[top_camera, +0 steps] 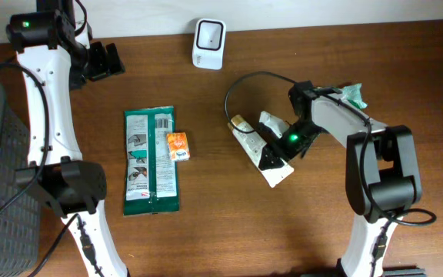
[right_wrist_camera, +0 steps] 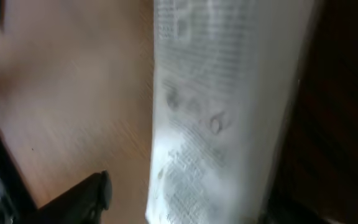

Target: Scan the item barcode

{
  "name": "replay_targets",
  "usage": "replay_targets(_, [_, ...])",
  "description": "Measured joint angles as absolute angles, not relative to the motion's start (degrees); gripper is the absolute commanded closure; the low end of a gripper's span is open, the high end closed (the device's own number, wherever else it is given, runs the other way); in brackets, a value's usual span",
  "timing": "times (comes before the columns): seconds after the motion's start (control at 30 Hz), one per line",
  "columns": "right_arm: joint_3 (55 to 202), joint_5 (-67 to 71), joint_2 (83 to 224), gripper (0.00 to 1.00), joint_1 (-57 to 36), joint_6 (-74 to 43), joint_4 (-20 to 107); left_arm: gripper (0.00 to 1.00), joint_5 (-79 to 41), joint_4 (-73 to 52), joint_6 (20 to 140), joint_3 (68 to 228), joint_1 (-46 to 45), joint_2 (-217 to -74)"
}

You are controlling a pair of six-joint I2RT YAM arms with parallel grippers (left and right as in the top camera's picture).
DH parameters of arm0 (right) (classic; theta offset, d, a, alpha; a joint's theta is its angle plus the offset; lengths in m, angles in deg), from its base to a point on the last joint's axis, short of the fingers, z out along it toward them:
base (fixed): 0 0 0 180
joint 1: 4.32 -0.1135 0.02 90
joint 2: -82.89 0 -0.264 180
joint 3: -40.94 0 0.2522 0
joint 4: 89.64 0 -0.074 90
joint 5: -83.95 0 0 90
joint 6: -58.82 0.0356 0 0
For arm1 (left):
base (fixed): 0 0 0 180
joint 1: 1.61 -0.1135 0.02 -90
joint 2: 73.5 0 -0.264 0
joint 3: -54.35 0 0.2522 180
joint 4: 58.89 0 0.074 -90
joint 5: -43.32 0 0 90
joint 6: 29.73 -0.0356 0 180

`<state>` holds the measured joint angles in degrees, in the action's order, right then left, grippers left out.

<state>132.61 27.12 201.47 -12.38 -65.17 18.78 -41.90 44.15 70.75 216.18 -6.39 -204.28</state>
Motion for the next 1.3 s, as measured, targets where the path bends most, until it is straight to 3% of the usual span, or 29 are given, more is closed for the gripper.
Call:
replay_targets(0.03, [131.8, 28.1, 201.4, 0.67, -12.7, -62.1, 21.3, 0.01, -41.9, 44.1, 70.8, 216.2, -6.4, -204.3])
replay_targets(0.07, [131.4, 28.4, 201.4, 0.69, -13.2, -58.6, 22.5, 0.01, -41.9, 44.2, 70.8, 216.2, -6.4, -204.3])
replay_targets(0.17, [131.0, 28.1, 201.6, 0.69, -15.1, -47.5, 24.1, 0.01, -41.9, 44.2, 70.7, 216.2, -6.4, -204.3])
replay_targets(0.2, [131.0, 28.2, 201.6, 0.61, -16.0, -41.4, 24.7, 0.01, -41.9, 44.2, 70.7, 216.2, -6.4, -204.3])
replay_targets(0.3, [130.7, 30.1, 201.6, 0.53, -17.7, -30.5, 29.2, 0.01, -41.9, 44.1, 70.7, 216.2, -6.4, -204.3])
replay_targets(0.37, [130.6, 31.1, 201.6, 0.53, -20.0, -24.0, 34.5, 0.01, -41.9, 44.2, 70.8, 216.2, -6.4, -204.3])
replay_targets(0.47, [130.6, 30.9, 202.1, 0.86, -21.9, -17.6, 36.7, 0.01, -41.9, 44.2, 70.7, 216.2, -6.4, -204.3])
replay_targets(0.57, [131.0, 33.0, 202.7, 0.93, -21.8, -14.4, 36.8, 0.01, -41.9, 44.2, 70.7, 216.2, -6.4, -204.3])
replay_targets(0.73, [136.6, 33.2, 204.2, 0.96, -21.9, -19.1, 29.6, 0.01, -41.9, 44.2, 70.8, 216.2, -6.4, -204.3])
replay_targets(0.83, [151.2, 30.7, 206.2, 0.96, -22.3, -37.1, 6.1, 0.01, -41.9, 44.1, 70.8, 216.2, -6.4, -204.3])
replay_targets(0.9, [161.0, 31.4, 206.0, 0.96, -23.5, -50.9, -1.5, 0.01, -41.8, 44.1, 70.7, 216.2, -6.4, -204.3])
replay_targets(1.0, [163.0, 31.7, 205.8, 0.96, -24.8, -59.1, -2.6, 0.01, -41.7, 44.2, 70.8, 216.2, -6.4, -204.3])
replay_targets(1.1, [163.0, 34.9, 205.8, 0.96, -24.8, -58.8, 0.1, 0.01, -41.7, 44.2, 70.7, 216.2, -6.4, -204.3])
replay_targets(1.3, [162.9, 33.3, 205.8, 0.96, -25.1, -46.4, 6.5, 0.01, -41.7, 44.2, 70.7, 216.2, -6.4, -204.3])
